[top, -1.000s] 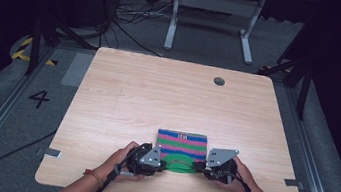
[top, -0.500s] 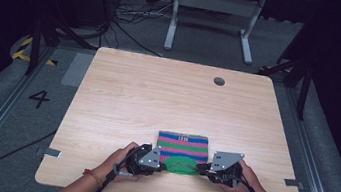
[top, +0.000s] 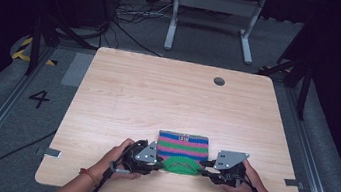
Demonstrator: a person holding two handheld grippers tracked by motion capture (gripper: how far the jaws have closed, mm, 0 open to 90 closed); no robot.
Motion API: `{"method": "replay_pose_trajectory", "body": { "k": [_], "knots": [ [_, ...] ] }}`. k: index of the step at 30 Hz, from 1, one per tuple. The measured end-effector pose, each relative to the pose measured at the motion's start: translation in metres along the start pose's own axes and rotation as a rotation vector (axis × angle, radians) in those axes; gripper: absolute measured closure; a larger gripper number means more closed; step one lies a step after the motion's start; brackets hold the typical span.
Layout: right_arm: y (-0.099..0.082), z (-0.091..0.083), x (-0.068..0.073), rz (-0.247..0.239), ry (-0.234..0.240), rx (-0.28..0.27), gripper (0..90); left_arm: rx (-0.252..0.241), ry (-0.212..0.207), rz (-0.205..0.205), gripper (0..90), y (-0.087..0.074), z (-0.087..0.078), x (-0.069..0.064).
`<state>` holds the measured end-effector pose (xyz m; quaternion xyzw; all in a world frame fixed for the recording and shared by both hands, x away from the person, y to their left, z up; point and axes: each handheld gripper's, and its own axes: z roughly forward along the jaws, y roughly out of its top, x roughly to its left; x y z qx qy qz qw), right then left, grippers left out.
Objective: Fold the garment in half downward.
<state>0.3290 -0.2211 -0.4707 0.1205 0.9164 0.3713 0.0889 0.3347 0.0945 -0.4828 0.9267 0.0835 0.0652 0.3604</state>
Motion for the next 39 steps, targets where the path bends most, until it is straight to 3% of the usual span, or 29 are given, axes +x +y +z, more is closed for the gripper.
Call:
{"method": "replay_pose_trajectory", "body": {
  "k": [4,5,9,11,12,13,18,27,36,39],
  "knots": [
    [0.001,-0.007,-0.005,0.015,-0.026,-0.004,62.1,0.021,0.044,-0.003,55.9,0.001,-0.008,0.004],
    [0.002,-0.012,-0.008,0.025,-0.056,0.013,57.8,0.022,0.061,-0.011,52.1,0.002,-0.012,0.005],
    [0.002,-0.023,-0.011,0.029,-0.085,0.010,50.5,0.030,0.115,-0.028,44.0,0.004,-0.028,0.009],
    [-0.002,-0.035,-0.013,0.043,-0.126,0.018,43.9,0.029,0.158,-0.046,34.7,0.001,-0.041,0.010],
    [-0.002,-0.035,-0.013,0.043,-0.126,0.018,43.9,0.029,0.158,-0.046,31.9,0.001,-0.041,0.010],
    [-0.004,-0.040,-0.014,0.051,-0.139,0.015,42.0,0.022,0.157,-0.068,31.9,-0.001,-0.046,0.010],
    [-0.017,-0.058,-0.018,0.099,-0.191,0.000,35.5,0.041,0.209,-0.085,28.2,-0.015,-0.063,0.008],
    [-0.047,-0.079,-0.021,0.167,-0.275,0.065,27.5,0.105,0.227,-0.122,24.2,-0.045,-0.083,0.008],
    [-0.076,-0.093,-0.020,0.232,-0.317,0.084,25.6,0.152,0.267,-0.163,23.0,-0.074,-0.093,0.008],
    [-0.088,-0.099,-0.021,0.255,-0.328,0.078,24.9,0.155,0.287,-0.193,22.5,-0.084,-0.098,0.010]
  ]
}}
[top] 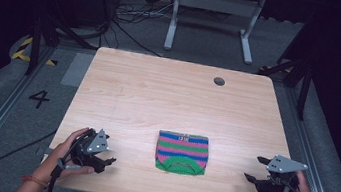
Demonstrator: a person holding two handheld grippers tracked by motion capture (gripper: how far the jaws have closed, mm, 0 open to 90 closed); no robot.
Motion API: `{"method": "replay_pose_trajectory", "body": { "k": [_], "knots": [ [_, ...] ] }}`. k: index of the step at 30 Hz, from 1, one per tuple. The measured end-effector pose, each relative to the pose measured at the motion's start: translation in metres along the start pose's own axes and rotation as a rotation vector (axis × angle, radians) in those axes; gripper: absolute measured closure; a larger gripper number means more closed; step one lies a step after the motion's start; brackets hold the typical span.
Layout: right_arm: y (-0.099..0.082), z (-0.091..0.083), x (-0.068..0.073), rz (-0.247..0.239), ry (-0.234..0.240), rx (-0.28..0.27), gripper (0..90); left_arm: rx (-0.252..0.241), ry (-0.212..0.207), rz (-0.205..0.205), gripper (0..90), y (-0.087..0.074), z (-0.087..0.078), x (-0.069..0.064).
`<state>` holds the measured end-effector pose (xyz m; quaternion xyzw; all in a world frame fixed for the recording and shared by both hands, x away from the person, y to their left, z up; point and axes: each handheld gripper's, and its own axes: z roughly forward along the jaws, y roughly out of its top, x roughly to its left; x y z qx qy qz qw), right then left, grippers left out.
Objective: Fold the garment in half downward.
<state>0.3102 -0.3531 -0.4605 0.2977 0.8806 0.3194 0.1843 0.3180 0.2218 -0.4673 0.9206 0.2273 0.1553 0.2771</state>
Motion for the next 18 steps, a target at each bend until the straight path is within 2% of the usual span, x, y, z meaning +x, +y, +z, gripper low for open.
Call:
{"method": "replay_pose_trajectory", "body": {
  "k": [3,5,8,13,18],
  "knots": [
    [-0.009,-0.003,-0.004,0.023,-0.028,-0.006,24.4,0.000,0.010,-0.026,22.7,-0.008,-0.004,0.005],
    [-0.020,-0.006,-0.010,0.065,-0.050,-0.013,24.0,-0.009,0.004,-0.052,22.0,-0.016,-0.008,0.008],
    [-0.026,-0.007,-0.013,0.094,-0.058,-0.017,23.7,-0.012,0.006,-0.073,21.8,-0.023,-0.009,0.009],
    [-0.044,-0.008,-0.018,0.167,-0.052,-0.032,21.9,-0.043,-0.011,-0.147,20.4,-0.040,-0.009,0.013],
    [-0.061,-0.004,-0.020,0.238,-0.046,-0.030,20.8,-0.042,-0.027,-0.211,19.4,-0.054,-0.006,0.018]
  ]
}}
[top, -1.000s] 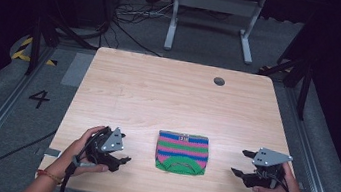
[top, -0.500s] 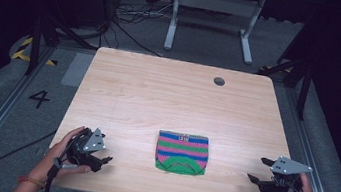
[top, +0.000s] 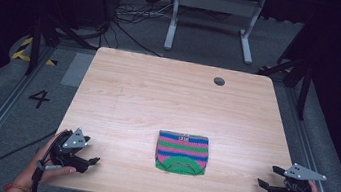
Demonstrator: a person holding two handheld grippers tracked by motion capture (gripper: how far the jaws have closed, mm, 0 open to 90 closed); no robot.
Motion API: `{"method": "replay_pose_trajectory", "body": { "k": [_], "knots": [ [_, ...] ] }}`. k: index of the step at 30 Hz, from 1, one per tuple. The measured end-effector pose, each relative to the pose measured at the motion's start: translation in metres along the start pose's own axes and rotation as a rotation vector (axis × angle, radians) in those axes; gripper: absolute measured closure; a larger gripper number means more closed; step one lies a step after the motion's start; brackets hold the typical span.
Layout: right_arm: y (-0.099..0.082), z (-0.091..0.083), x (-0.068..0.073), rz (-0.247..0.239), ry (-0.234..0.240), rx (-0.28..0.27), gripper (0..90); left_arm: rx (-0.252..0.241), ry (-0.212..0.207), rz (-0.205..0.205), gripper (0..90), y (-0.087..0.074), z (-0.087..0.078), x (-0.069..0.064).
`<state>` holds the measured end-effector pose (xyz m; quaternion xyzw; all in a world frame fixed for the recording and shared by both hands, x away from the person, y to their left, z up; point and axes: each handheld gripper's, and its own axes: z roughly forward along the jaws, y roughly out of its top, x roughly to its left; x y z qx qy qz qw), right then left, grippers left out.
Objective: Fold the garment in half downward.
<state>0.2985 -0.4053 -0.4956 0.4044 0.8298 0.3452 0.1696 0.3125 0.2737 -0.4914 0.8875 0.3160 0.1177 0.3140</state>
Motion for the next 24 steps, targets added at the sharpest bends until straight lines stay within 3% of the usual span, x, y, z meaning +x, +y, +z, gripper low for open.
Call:
{"method": "replay_pose_trajectory", "body": {
  "k": [3,5,8,24],
  "knots": [
    [-0.0060,0.0022,-0.0017,0.032,0.021,-0.004,19.6,-0.019,-0.015,-0.038,17.7,-0.0053,0.0035,0.0021],
    [-0.0092,0.0041,-0.0024,0.037,0.010,-0.014,18.6,-0.045,-0.022,-0.059,16.0,-0.0084,0.0054,0.0032],
    [-0.0088,0.0047,-0.0028,0.046,-0.010,-0.010,16.5,-0.050,-0.017,-0.058,14.9,-0.0089,0.0058,0.0031],
    [-0.0087,0.0054,-0.0033,0.064,-0.022,-0.004,14.5,-0.050,0.018,-0.099,14.3,-0.0104,0.0049,0.0005]
  ]
}}
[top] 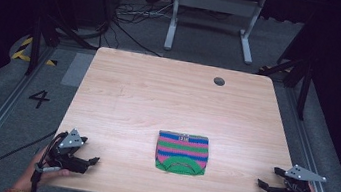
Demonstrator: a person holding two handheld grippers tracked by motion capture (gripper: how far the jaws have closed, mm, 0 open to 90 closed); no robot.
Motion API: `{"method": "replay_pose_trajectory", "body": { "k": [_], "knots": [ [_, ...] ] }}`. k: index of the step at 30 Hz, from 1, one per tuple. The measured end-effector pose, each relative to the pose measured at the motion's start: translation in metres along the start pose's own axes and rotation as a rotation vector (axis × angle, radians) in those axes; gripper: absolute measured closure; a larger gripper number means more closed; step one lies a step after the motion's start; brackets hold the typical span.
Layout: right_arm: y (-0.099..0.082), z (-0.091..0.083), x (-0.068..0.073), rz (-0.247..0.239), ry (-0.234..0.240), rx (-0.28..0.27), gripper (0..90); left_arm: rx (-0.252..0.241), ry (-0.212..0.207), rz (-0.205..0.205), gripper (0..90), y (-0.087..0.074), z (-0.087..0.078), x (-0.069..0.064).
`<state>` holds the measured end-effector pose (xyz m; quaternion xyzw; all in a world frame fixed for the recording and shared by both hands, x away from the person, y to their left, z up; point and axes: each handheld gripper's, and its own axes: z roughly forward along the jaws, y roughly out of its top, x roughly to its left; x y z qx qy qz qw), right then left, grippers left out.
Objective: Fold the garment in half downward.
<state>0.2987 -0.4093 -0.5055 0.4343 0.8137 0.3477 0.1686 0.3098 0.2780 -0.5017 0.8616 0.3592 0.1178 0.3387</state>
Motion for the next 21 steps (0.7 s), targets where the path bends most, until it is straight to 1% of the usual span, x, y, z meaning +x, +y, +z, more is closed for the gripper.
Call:
{"method": "replay_pose_trajectory", "body": {
  "k": [4,6,9,11,16,19,21],
  "knots": [
    [-0.0001,-0.0001,0.0004,0.004,-0.006,0.000,14.1,0.003,0.001,0.000,13.9,0.0003,0.0002,0.0001],
    [0.0000,0.0001,0.0004,0.006,-0.008,0.001,13.6,0.006,0.010,0.000,12.7,0.0008,0.0006,0.0006],
    [0.0000,0.0001,0.0004,0.006,-0.008,0.001,13.6,0.011,0.017,-0.015,10.1,0.0012,0.0015,0.0005],
    [0.0000,0.0001,0.0005,0.007,-0.008,0.002,13.7,0.011,0.021,-0.017,9.1,0.0014,0.0021,0.0009],
    [-0.0001,0.0001,0.0004,0.006,-0.008,0.001,13.6,0.029,0.040,-0.040,2.7,0.0026,0.0038,0.0013],
    [-0.0001,0.0001,0.0004,0.006,-0.008,0.001,13.7,0.036,0.051,-0.050,0.2,0.0031,0.0045,0.0018],
    [-0.0001,0.0001,0.0005,0.006,-0.008,0.001,13.7,0.036,0.051,-0.050,0.0,0.0031,0.0045,0.0018]
  ]
}}
